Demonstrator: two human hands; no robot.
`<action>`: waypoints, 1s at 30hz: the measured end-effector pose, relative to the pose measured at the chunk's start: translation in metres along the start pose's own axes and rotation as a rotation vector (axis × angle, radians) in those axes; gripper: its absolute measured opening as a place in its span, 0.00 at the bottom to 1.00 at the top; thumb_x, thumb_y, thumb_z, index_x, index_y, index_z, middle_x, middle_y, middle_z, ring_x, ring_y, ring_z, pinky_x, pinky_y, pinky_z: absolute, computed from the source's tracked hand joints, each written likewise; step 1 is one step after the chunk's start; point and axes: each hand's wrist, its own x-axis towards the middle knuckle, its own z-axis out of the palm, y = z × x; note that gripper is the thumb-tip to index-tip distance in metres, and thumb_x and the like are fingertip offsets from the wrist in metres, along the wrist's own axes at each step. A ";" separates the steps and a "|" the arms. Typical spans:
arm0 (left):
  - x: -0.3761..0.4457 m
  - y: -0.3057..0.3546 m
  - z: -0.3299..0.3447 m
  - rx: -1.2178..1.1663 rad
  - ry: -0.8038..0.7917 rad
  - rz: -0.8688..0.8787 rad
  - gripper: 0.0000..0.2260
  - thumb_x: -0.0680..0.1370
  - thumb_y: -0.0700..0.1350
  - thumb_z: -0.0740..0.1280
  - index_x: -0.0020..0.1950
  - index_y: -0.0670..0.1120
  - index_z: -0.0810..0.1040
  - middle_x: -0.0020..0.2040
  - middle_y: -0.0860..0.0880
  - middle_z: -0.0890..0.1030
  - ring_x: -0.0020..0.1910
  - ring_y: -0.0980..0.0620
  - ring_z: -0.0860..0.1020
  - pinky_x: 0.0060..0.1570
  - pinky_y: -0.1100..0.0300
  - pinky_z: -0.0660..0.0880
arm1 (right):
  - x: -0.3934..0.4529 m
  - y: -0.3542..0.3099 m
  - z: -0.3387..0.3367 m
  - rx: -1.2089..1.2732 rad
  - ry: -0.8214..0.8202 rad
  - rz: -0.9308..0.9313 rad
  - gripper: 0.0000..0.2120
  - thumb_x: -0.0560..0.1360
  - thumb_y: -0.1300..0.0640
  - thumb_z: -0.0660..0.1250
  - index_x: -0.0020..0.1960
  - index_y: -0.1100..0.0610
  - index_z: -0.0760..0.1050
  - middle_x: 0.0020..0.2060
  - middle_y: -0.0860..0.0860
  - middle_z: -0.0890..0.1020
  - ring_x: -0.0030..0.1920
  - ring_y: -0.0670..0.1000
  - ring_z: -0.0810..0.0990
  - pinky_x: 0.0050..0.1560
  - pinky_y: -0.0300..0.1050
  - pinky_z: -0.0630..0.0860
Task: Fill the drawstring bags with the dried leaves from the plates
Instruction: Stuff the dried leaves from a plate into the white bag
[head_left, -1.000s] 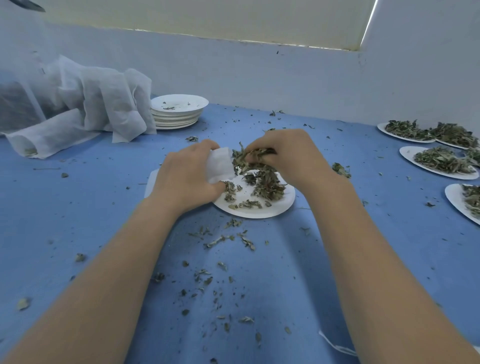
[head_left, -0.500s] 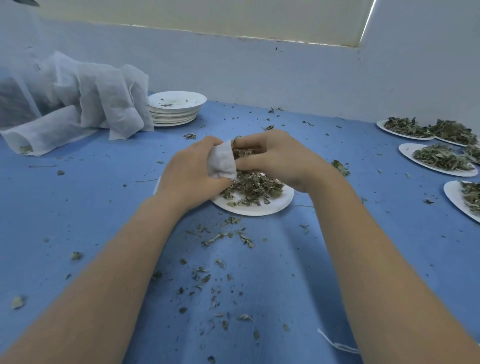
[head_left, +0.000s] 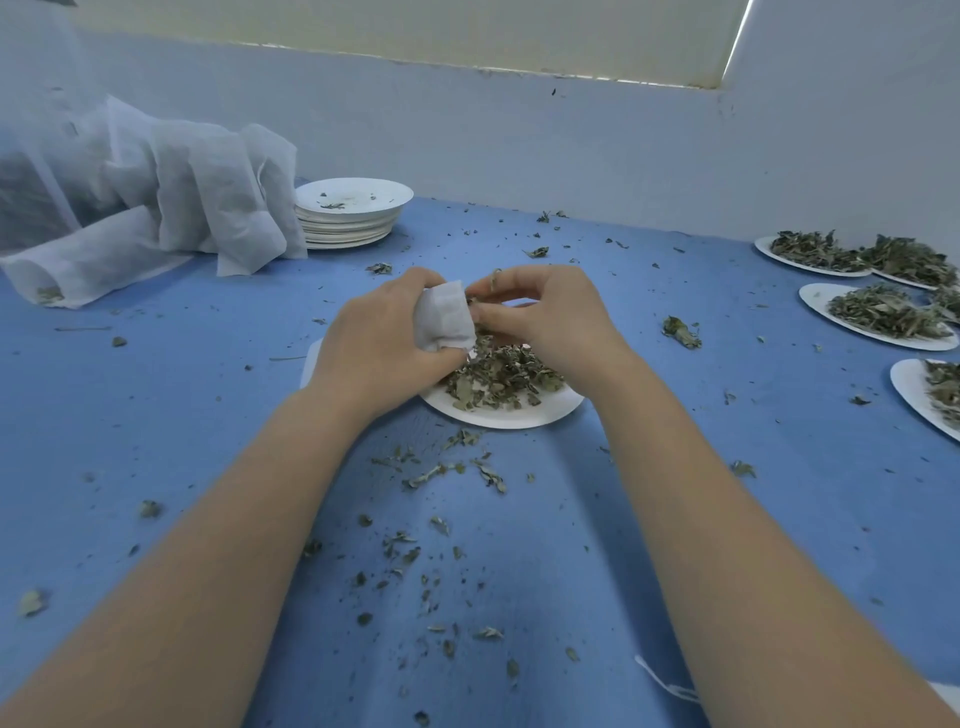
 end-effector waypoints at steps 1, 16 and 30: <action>0.000 0.001 0.000 0.003 -0.002 0.005 0.21 0.66 0.53 0.69 0.57 0.50 0.73 0.46 0.55 0.75 0.44 0.51 0.73 0.42 0.57 0.69 | 0.001 0.001 0.002 -0.042 0.027 -0.017 0.06 0.68 0.61 0.75 0.41 0.51 0.80 0.41 0.48 0.83 0.39 0.44 0.80 0.44 0.36 0.79; -0.001 0.004 -0.002 -0.034 0.044 -0.002 0.17 0.66 0.49 0.72 0.53 0.50 0.75 0.42 0.53 0.76 0.43 0.50 0.74 0.42 0.56 0.69 | -0.002 -0.006 -0.006 0.055 -0.152 0.005 0.09 0.71 0.67 0.70 0.48 0.56 0.80 0.45 0.52 0.83 0.38 0.46 0.83 0.42 0.35 0.79; 0.000 0.006 0.002 -0.098 0.053 -0.027 0.19 0.66 0.52 0.75 0.54 0.53 0.74 0.45 0.56 0.77 0.44 0.54 0.74 0.43 0.59 0.70 | -0.002 -0.009 -0.006 -0.251 -0.264 0.001 0.08 0.76 0.55 0.65 0.50 0.54 0.83 0.41 0.53 0.83 0.39 0.48 0.76 0.47 0.41 0.76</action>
